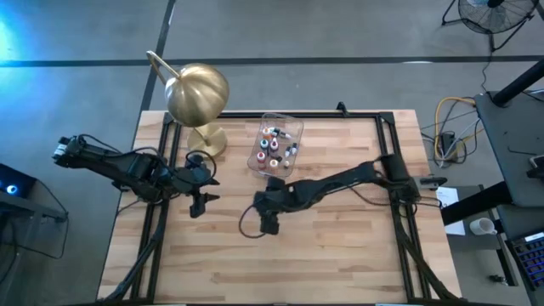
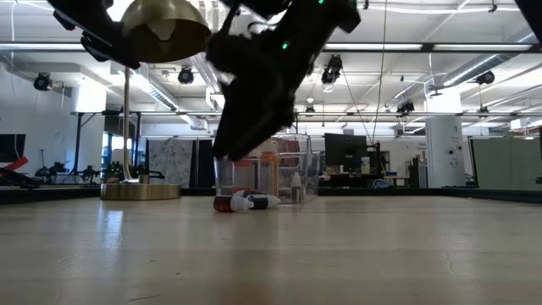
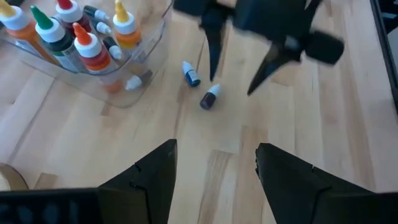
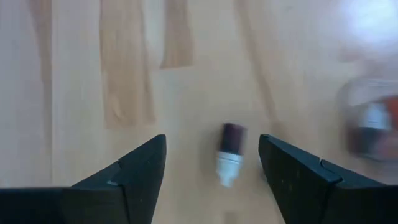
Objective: Pick & Place food coloring
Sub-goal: Put the small red food coloring bottle into the transparent bin
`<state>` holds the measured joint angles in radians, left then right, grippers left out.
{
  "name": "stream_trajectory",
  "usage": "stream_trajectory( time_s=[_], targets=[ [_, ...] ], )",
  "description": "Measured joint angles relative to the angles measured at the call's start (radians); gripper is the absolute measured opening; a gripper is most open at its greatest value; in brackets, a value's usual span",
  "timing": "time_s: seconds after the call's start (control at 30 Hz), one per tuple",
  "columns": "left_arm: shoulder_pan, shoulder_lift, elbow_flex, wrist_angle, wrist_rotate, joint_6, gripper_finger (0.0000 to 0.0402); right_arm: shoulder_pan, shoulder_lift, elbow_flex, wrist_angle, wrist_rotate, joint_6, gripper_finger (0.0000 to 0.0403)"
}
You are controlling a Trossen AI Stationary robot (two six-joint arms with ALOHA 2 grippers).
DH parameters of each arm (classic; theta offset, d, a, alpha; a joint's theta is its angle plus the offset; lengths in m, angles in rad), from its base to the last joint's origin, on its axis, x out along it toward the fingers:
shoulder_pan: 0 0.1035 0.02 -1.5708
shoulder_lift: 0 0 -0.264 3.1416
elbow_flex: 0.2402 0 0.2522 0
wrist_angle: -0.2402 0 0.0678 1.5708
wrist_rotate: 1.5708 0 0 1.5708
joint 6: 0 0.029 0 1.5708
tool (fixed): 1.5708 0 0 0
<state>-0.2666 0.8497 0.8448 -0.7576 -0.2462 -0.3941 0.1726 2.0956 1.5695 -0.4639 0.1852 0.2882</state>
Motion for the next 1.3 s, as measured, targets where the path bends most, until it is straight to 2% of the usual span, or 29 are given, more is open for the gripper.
stream_trajectory(
  time_s=[0.13, 0.27, 0.33, 0.57, 0.7, 0.93, 1.1, 1.3],
  targets=[
    [-0.015, -0.009, 0.0, -0.004, 0.001, 0.0, 0.0192, 0.003, 0.089, 0.06, -0.012, -0.001, 0.045, 0.0242],
    [-0.044, -0.024, 0.001, -0.03, 0.001, -0.001, 0.0192, -0.004, 0.133, 0.102, -0.057, 0.083, 0.124, 0.0237],
    [-0.057, -0.034, 0.001, -0.044, 0.001, -0.005, 0.0192, -0.01, 0.141, 0.111, -0.062, 0.092, 0.135, 0.0235],
    [-0.075, -0.067, 0.001, -0.073, -0.001, -0.01, 0.0192, -0.024, 0.17, 0.105, -0.071, -0.028, 0.213, 0.0214],
    [-0.076, -0.079, 0.001, -0.074, -0.002, -0.016, 0.0192, -0.024, 0.175, 0.112, -0.086, -0.068, 0.289, 0.0178],
    [-0.076, -0.084, 0.001, -0.074, -0.006, 0.001, 0.0192, -0.02, 0.171, 0.13, -0.165, -0.081, 0.315, 0.0074],
    [-0.076, -0.084, 0.001, -0.073, -0.006, 0.001, 0.0192, -0.016, 0.162, 0.163, -0.244, -0.093, 0.323, 0.0022],
    [-0.076, -0.084, 0.001, -0.073, -0.006, 0.0, 0.0192, -0.018, 0.006, 0.197, -0.249, 0.066, 0.348, 0.0013]
  ],
)
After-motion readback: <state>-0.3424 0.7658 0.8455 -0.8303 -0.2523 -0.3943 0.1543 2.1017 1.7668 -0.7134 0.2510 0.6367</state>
